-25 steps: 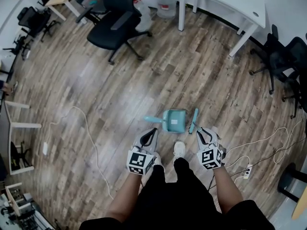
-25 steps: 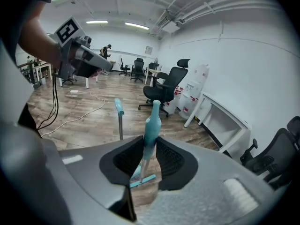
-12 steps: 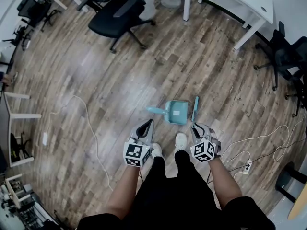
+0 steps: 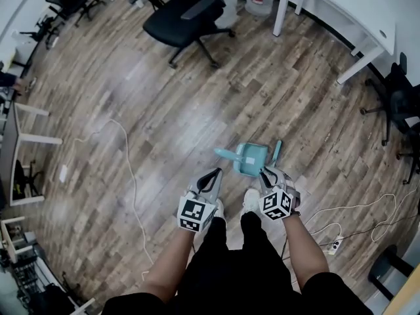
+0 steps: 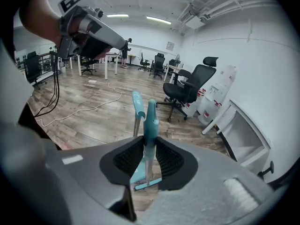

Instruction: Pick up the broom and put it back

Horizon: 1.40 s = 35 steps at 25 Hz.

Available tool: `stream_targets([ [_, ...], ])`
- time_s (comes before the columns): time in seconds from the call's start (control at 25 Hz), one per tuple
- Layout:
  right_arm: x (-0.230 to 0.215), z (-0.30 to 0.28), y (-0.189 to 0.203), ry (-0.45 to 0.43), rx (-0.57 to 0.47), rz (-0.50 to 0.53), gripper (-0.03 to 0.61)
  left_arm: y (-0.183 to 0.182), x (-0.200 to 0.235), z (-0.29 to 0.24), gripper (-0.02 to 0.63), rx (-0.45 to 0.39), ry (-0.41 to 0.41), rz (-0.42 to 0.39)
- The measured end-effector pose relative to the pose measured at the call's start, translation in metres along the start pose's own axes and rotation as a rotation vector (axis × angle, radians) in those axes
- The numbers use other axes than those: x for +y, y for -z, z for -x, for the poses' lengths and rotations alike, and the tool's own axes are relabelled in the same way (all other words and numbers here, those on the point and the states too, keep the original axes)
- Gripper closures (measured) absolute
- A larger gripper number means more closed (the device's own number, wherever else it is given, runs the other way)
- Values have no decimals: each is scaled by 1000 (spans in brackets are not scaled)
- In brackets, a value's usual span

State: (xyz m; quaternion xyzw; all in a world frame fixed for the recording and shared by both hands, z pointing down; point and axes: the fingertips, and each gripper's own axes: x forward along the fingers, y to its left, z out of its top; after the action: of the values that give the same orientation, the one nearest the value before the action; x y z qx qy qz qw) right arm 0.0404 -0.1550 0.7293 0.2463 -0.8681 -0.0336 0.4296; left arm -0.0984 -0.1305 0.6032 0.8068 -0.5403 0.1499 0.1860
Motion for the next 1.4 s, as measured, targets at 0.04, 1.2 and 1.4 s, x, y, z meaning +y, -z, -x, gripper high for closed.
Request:
stream_targets([
  [0.04, 1, -3, -3, -7, -3, 7, 491, 2, -1, 1, 594, 3, 0, 0],
  [1.2, 18, -49, -39, -110, -38, 67, 491, 20, 20, 20, 594, 26, -112, 66],
  [1.4, 19, -52, -41, -110, -54, 84, 489, 18, 23, 20, 594, 20, -117, 71],
])
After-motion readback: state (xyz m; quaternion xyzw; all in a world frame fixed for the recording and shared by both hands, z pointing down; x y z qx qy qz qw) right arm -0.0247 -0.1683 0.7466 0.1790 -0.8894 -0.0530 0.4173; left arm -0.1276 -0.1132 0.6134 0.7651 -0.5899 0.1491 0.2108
